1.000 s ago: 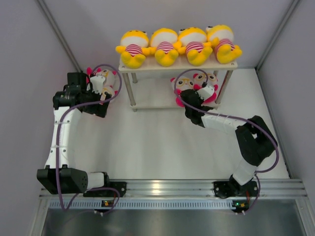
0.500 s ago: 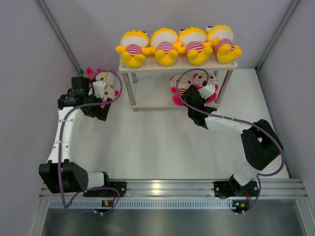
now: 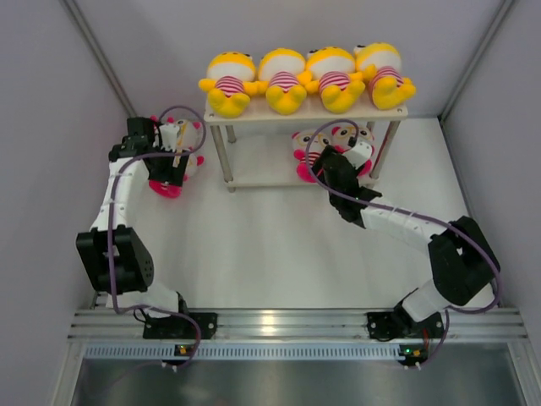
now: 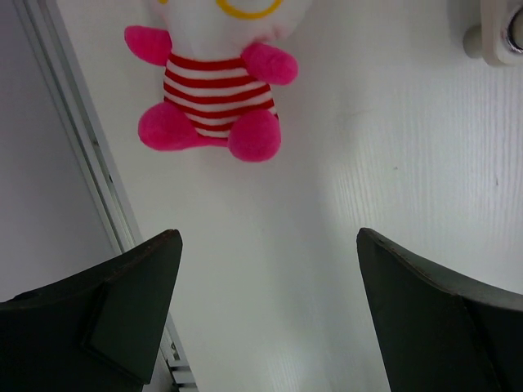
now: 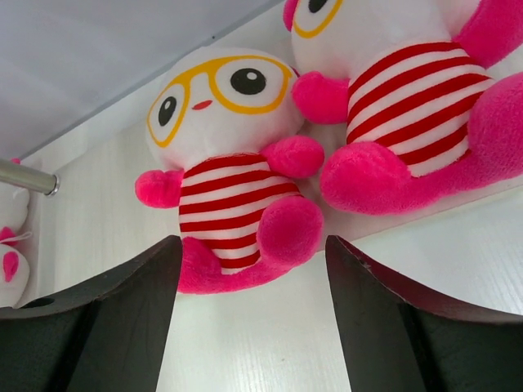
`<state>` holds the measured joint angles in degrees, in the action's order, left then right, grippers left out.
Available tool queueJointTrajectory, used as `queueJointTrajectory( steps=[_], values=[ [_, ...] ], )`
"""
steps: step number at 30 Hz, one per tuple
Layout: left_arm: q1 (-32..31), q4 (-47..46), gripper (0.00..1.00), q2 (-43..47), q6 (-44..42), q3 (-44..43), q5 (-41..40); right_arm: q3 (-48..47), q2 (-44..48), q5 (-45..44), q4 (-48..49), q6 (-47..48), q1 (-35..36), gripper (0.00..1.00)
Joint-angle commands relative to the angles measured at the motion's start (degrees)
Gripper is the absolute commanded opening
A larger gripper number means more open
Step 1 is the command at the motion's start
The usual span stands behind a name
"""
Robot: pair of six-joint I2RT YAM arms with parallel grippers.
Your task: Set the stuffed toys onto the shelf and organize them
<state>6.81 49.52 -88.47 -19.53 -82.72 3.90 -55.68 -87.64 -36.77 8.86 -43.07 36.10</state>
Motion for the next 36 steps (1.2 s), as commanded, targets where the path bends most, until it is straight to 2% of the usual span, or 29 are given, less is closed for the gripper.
queueJointTrajectory(
  steps=[1, 6, 11, 14, 18, 19, 23, 25, 26, 27, 30, 31, 32, 33, 34, 36],
  values=[
    [0.0, -7.1, 0.94, -4.8, 2.0, -2.4, -2.6, 1.4, 3.5, 2.2, 4.7, 4.1, -0.1, 0.71],
    [-1.4, -16.3, 0.94, -10.6, 2.1, -2.4, -12.0, 3.1, 4.8, 4.4, 6.3, 6.9, -0.1, 0.72],
    [-1.5, -22.5, 0.94, -16.6, 0.9, -4.9, -15.1, 5.0, 5.5, 5.7, 7.6, 8.4, -0.1, 0.71],
    [-1.4, -22.4, 0.95, -20.8, -0.5, -7.6, -10.5, 5.9, 6.1, 6.0, 7.5, 9.0, 0.0, 0.71],
    [-0.6, -22.5, 0.95, -25.9, 1.8, -12.7, -5.4, 7.1, 7.1, 6.3, 7.8, 9.5, 0.0, 0.7],
    [0.4, -22.4, 0.95, -26.6, 2.3, -13.5, -1.3, 7.3, 7.6, 6.5, 7.8, 10.0, 0.1, 0.71],
    [2.4, -23.2, 0.9, -30.1, 3.5, -14.6, 4.9, 7.7, 9.0, 7.2, 7.4, 11.0, 0.2, 0.7],
    [3.6, -23.2, 0.85, -30.9, 4.4, -14.1, 7.1, 7.9, 9.4, 7.2, 7.3, 11.4, 0.4, 0.7],
    [3.8, -23.1, 0.81, -31.7, 4.8, -13.8, 7.5, 8.2, 9.8, 7.1, 7.3, 11.5, 0.4, 0.7],
    [4.0, -23.1, 0.71, -31.9, 5.2, -13.4, 7.4, 8.4, 10.2, 7.1, 7.3, 11.8, 0.6, 0.69],
    [4.0, -23.1, 0.54, -31.7, 5.1, -10.5, 8.4, 8.8, 11.1, 6.5, 7.3, 12.3, 0.7, 0.69],
    [4.0, -23.1, 0.37, -31.5, 5.1, -9.7, 8.6, 8.9, 11.3, 6.3, 7.3, 12.6, 0.8, 0.69],
    [4.0, -23.1, 0.26, -30.7, 5.6, -8.3, 8.8, 8.8, 11.8, 6.4, 7.3, 12.9, 1.0, 0.69],
    [4.0, -23.1, 0.06, -30.2, 5.9, -7.5, 8.5, 8.7, 12.0, 6.3, 7.2, 13.5, 1.2, 0.69],
    [4.0, -23.1, 0.0, -29.3, 6.5, -6.8, 8.1, 8.6, 12.2, 6.4, 6.9, 15.1, 1.3, 0.69],
    [4.0, -23.1, 0.0, -25.5, 9.5, -4.3, 6.8, 7.8, 13.1, 7.1, 6.7, 17.7, 2.0, 0.69]
  ],
)
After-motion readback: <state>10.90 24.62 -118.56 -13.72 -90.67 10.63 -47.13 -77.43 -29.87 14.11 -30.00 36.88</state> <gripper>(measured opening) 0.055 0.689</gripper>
